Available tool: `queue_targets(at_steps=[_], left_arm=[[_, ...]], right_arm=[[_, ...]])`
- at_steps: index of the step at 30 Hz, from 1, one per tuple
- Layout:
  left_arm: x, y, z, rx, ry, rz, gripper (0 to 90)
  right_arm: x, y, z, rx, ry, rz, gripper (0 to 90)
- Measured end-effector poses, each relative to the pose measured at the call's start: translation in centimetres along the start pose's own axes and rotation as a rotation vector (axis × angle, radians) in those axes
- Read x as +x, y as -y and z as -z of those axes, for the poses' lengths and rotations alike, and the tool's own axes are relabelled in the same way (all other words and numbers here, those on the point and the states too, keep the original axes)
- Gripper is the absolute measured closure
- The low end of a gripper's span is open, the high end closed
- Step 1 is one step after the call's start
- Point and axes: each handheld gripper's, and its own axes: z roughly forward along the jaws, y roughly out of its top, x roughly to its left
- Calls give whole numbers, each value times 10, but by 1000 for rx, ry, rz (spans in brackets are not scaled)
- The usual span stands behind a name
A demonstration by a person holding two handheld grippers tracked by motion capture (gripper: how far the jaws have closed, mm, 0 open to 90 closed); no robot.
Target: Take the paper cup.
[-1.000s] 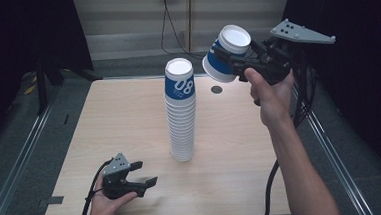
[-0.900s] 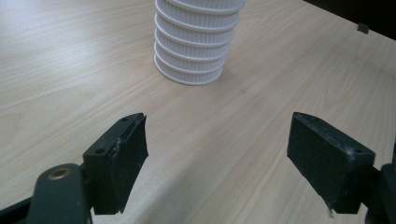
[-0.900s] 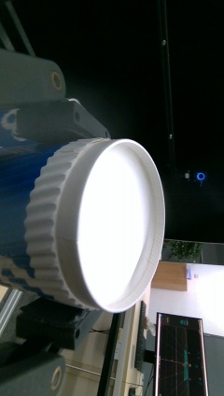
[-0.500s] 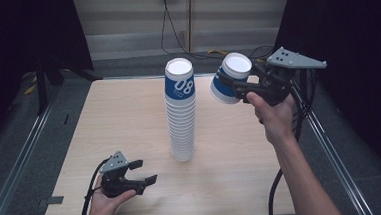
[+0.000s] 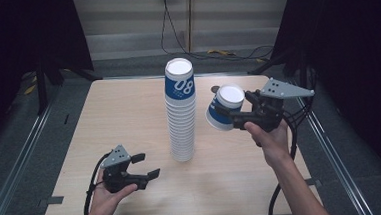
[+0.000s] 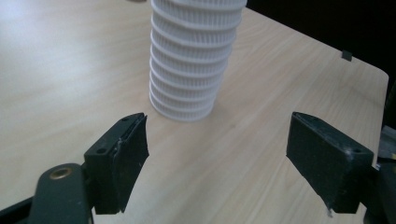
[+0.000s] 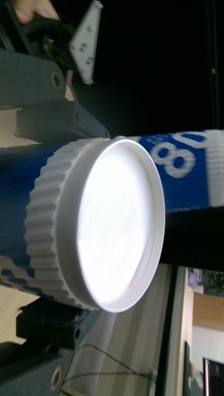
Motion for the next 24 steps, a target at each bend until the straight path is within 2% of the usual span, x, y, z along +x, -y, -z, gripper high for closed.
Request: queue_targets(at_steps=[3, 5, 8, 10, 12, 16, 19, 24], left_arm=[[-2, -11, -1, -17, 2, -40, 204], [-3, -17, -4, -33, 29, -47, 204], [-4, -23, -6, -66, 66, -28, 205], [-6, -27, -6, -97, 53, -39, 204], [-6, -29, -7, -99, 68, -35, 204], [-12, -33, -11, -80, 93, -59, 189], [-17, -36, -16, -93, 117, -72, 183], [-25, -34, -22, -83, 157, -90, 173]], right_arm=[[-1, 11, -4, 9, -32, -4, 291], [0, 17, -6, 16, -40, -6, 291], [1, 25, -8, 15, -63, -14, 291], [3, 31, -11, 16, -67, -23, 291], [5, 39, -13, 26, -80, -27, 291], [8, 50, -16, 16, -106, -33, 290], [11, 60, -17, 29, -124, -37, 289], [12, 76, -21, 28, -171, -74, 290]])
